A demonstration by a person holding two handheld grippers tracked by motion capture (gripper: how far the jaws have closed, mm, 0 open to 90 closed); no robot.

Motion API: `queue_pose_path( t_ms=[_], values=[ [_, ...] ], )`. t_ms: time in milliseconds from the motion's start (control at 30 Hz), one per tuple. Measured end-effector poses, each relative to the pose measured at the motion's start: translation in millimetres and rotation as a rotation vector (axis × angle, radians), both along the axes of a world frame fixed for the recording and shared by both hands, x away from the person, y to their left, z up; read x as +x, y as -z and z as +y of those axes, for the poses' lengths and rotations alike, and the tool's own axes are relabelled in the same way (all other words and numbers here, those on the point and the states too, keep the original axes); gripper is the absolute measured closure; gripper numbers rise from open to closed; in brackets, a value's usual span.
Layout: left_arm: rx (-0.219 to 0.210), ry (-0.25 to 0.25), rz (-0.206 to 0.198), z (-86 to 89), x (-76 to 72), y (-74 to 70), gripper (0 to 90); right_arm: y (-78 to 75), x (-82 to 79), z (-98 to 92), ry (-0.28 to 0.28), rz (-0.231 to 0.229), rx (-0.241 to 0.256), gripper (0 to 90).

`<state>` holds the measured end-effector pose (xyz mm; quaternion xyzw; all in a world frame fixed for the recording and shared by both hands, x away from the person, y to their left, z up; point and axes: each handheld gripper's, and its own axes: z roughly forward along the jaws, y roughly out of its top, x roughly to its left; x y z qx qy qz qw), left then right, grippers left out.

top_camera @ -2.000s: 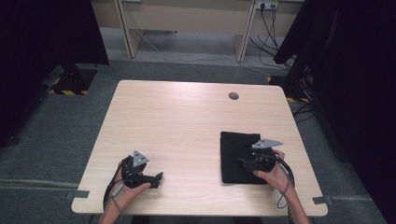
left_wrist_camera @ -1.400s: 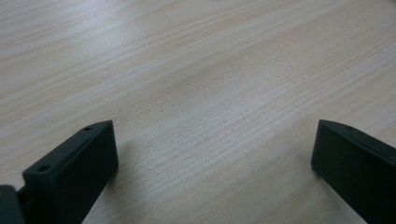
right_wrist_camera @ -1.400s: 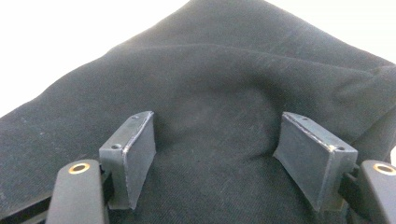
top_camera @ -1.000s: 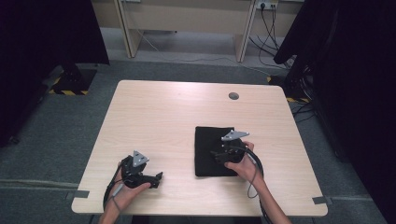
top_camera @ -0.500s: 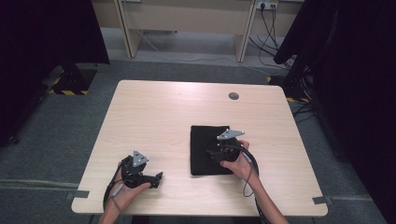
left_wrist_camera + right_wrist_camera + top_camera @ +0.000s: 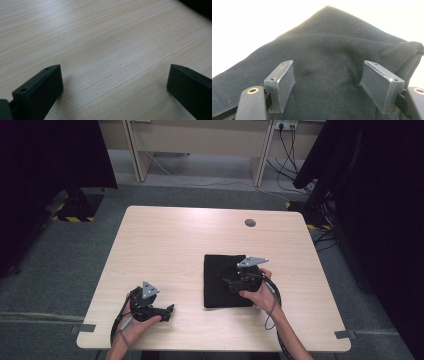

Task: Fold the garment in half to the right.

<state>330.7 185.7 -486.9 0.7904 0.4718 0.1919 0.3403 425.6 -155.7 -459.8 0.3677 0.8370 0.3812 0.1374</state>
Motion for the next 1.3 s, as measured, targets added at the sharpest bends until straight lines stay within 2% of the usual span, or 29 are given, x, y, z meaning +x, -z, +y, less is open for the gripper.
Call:
queue_pose_path(
  t_ms=[500,933,1300],
  values=[
    [-0.001,-0.002,-0.001,0.0,0.0,0.1,0.0,-6.6,-5.3,-9.6,-0.007,-0.015,0.017,27.3],
    [-0.001,-0.003,-0.001,0.0,0.0,0.1,0.0,-12.0,-11.7,-27.3,0.009,-0.021,0.043,27.3],
    [-0.001,-0.003,-0.001,0.0,0.0,0.1,0.0,-10.8,-17.2,-40.2,0.020,-0.026,0.029,27.3]
  ],
)
